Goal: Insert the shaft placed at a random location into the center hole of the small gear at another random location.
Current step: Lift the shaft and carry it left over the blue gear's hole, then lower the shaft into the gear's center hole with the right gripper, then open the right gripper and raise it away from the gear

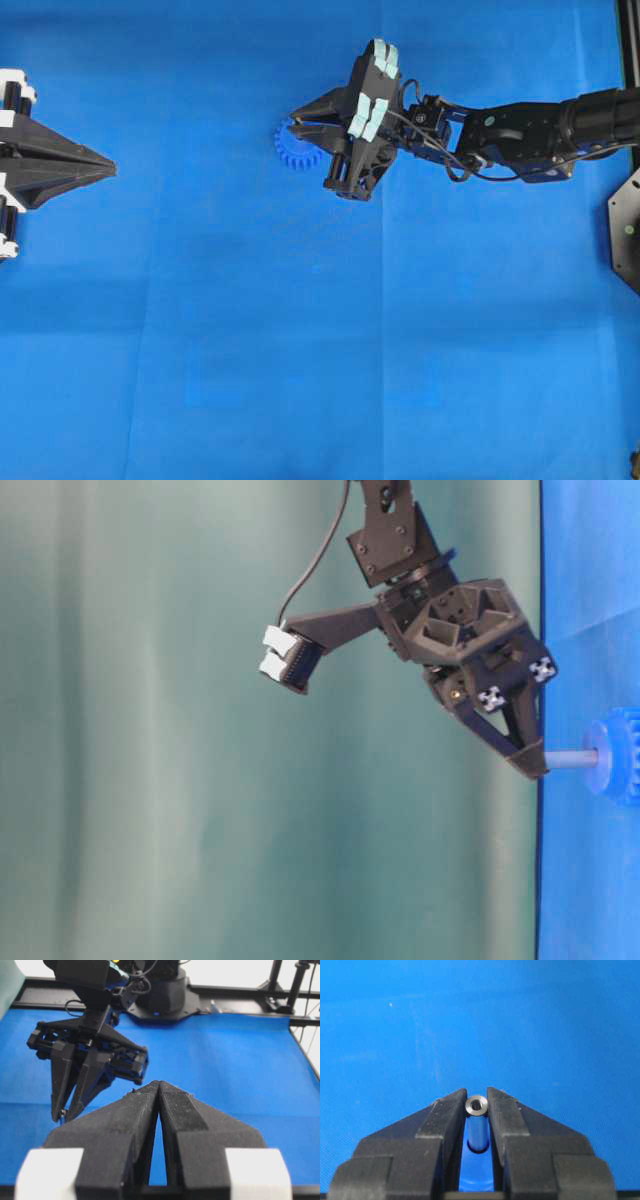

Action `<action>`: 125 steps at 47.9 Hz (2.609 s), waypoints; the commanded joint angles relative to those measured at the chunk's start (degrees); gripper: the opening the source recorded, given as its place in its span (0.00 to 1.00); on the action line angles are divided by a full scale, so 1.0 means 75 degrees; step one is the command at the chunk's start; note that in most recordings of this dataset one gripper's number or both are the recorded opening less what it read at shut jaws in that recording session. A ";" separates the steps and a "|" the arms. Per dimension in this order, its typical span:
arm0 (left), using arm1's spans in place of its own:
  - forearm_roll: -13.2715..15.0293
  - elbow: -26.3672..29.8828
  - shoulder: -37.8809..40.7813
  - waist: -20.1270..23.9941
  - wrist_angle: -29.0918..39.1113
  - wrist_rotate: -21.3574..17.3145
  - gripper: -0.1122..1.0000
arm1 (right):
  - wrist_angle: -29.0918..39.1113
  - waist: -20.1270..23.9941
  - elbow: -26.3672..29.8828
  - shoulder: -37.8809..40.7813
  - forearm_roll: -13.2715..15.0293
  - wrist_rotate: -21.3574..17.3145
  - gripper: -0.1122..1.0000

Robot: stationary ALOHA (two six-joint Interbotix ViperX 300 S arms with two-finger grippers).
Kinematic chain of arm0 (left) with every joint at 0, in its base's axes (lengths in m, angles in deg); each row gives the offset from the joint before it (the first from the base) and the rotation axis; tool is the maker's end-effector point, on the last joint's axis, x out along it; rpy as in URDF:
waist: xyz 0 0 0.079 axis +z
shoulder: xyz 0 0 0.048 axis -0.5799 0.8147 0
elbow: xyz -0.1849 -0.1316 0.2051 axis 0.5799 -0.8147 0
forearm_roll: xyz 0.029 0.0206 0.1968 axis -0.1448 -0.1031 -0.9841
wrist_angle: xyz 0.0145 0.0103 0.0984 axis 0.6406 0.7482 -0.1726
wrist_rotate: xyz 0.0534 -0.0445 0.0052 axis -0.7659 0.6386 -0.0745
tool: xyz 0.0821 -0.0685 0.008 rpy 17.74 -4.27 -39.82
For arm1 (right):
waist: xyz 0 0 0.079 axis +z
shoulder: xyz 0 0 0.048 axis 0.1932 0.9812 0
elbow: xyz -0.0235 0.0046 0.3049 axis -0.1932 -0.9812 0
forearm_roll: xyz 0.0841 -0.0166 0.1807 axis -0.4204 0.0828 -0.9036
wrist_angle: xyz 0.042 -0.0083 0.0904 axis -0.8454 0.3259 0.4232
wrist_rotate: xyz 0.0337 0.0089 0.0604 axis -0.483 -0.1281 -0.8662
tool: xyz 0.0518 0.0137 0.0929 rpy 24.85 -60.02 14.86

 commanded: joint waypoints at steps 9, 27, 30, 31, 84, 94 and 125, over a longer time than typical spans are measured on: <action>0.0000 0.0070 0.0059 -0.0012 -0.0023 0.0000 0.12 | -0.0117 0.0012 0.0129 -0.0082 -0.0023 -0.0012 0.12; 0.0000 0.0070 0.0047 -0.0012 -0.0023 0.0012 0.12 | -0.0234 0.0012 0.0164 0.0316 -0.0059 -0.0023 0.12; 0.0000 0.0070 0.0059 -0.0012 -0.0023 0.0012 0.12 | -0.0281 0.0012 0.0164 0.0387 -0.0082 -0.0023 0.12; 0.0000 0.0070 0.0047 -0.0012 -0.0023 0.0012 0.12 | -0.0305 0.0012 0.0164 0.0434 -0.0094 -0.0023 0.12; 0.0000 0.0047 0.0047 -0.0012 -0.0012 0.0012 0.12 | -0.0281 0.0012 0.0164 0.0527 -0.0094 -0.0023 0.91; 0.0000 0.0047 0.0035 -0.0012 0.0000 0.0012 0.12 | -0.0270 0.0012 0.0164 0.0129 -0.0094 -0.0023 0.87; 0.0000 0.0047 0.0000 0.0000 -0.0012 0.0023 0.12 | 0.0645 0.0023 -0.0047 -0.1770 -0.0047 0.0047 0.87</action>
